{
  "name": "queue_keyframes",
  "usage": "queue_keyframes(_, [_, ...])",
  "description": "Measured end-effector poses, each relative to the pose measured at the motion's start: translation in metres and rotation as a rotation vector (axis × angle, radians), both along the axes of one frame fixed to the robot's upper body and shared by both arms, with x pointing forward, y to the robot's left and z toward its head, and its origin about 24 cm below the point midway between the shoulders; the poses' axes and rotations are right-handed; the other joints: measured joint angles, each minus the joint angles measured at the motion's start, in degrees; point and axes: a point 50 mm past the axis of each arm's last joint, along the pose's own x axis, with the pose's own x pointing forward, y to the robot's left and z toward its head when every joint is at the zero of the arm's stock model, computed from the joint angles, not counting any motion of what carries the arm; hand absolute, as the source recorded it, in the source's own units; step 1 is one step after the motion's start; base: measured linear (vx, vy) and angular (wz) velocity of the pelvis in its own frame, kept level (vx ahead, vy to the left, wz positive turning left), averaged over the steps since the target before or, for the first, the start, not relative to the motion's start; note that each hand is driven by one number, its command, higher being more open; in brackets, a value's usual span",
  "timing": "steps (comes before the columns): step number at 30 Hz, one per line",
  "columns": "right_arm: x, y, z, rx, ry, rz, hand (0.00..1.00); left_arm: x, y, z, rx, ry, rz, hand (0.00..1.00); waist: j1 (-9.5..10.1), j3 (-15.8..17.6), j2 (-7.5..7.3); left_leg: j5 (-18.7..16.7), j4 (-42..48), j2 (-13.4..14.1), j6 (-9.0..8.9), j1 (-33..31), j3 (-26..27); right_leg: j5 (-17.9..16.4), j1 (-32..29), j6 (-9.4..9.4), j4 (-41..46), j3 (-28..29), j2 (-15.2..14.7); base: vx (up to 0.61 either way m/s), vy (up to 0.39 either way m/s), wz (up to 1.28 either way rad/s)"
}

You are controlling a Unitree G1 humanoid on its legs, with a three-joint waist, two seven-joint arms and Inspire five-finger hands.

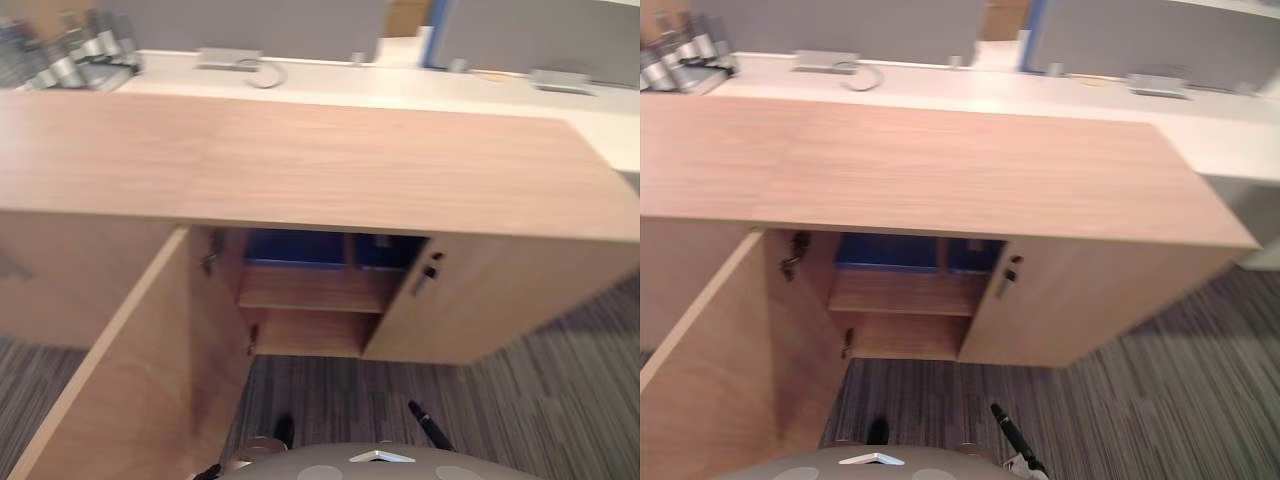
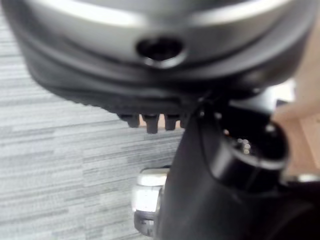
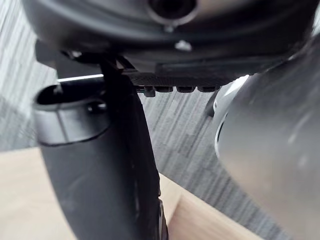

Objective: Walk over to the cabinet, pick up the folder, carry it to the office cabinet, place the folder inside the office cabinet, then close the office cabinet door

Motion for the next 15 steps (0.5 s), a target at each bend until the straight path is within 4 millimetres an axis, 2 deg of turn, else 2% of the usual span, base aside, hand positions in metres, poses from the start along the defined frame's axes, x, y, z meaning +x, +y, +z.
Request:
queue_keyframes(1, [-0.004,-0.001,0.0,0.004,0.012,-0.007,1.0,0.001,-0.003,0.0,-0.008,-0.008,0.001,1.0,-0.31,-0.1,0.8,-0.9,2.8,-0.3,-0.33,-1.6,-3.1,1.2,-0.8,-1.67,3.0,3.9,1.6,0.14,0.006,1.98])
queue_keyframes(2, [-0.013,-0.003,0.0,-0.008,0.025,-0.014,1.0,0.004,-0.005,0.0,-0.016,-0.017,0.001,1.0,-0.31,-0.3,2.26,-1.7,5.0,-0.1,-0.7,-3.1,-8.3,2.1,-1.6,-2.19,4.9,7.5,4.1,0.12,-0.001,1.86])
queue_keyframes(3, [-0.015,-0.002,0.0,-0.005,0.033,-0.014,1.0,0.004,-0.005,0.0,-0.014,-0.018,0.007,1.0,0.11,-0.6,2.05,-1.9,5.5,-0.2,-0.78,-3.7,-9.6,1.9,-1.3,-2.0,3.6,8.1,4.5,0.14,-0.062,1.53])
queue_keyframes(4, [-0.014,-0.002,0.0,-0.004,0.035,-0.001,1.0,0.004,-0.002,0.001,-0.01,-0.023,0.028,1.0,1.42,-1.1,1.17,-1.8,5.7,-0.2,-0.82,-4.6,-11.2,2.0,-1.3,-1.83,0.4,8.6,5.0,0.11,-0.147,0.93])
queue_keyframes(5, [-0.009,-0.003,0.0,-0.014,0.019,0.024,1.0,0.005,0.001,0.001,-0.005,-0.026,0.044,1.0,1.54,-1.6,0.43,-1.8,6.2,-0.6,-1.98,-6.0,-13.0,2.2,-0.8,-1.52,-2.2,8.0,5.2,0.12,-0.19,0.85])
queue_keyframes(7, [-0.002,-0.006,0.002,-0.036,-0.009,0.026,1.0,0.006,0.001,0.001,-0.01,-0.032,0.062,1.0,2.13,-1.9,-0.07,-2.1,6.5,-0.4,-2.67,-6.7,-13.4,2.0,0.4,-0.88,-4.1,7.0,4.9,0.08,-0.137,0.39])
queue_keyframes(8, [0.005,-0.01,0.005,-0.06,-0.04,0.034,1.0,0.005,-0.001,0.001,-0.027,-0.031,0.112,1.0,3.12,-1.9,0.51,-3.3,6.7,0.5,-3.04,-6.9,-12.5,1.9,0.9,-0.69,-5.0,6.0,5.2,0.01,-0.106,-0.03])
queue_keyframes(11, [0.011,-0.012,0.007,-0.077,-0.06,0.055,1.0,0.005,-0.004,0.0,-0.047,-0.021,0.166,1.0,2.7,-1.9,1.61,-5.7,9.5,2.7,-4.41,-8.1,-8.1,1.8,2.3,-0.58,-6.0,5.2,6.6,0.0,-0.112,-0.02])
queue_keyframes(13, [0.006,-0.011,0.005,-0.068,-0.039,0.053,1.0,0.004,-0.006,-0.001,-0.052,-0.011,0.179,1.0,2.67,-2.3,2.3,-6.3,10.4,3.9,-5.23,-8.3,-7.9,1.8,2.7,-0.58,-6.0,5.2,7.8,0.04,-0.073,0.06])
queue_keyframes(15, [0.003,-0.012,0.005,-0.071,-0.028,0.036,1.0,0.002,-0.008,-0.002,-0.067,0.0,0.196,1.0,2.35,-2.3,2.35,-6.0,10.3,4.3,-5.52,-8.7,-9.0,1.8,2.8,-0.59,-6.5,5.0,8.4,0.04,-0.055,0.19])
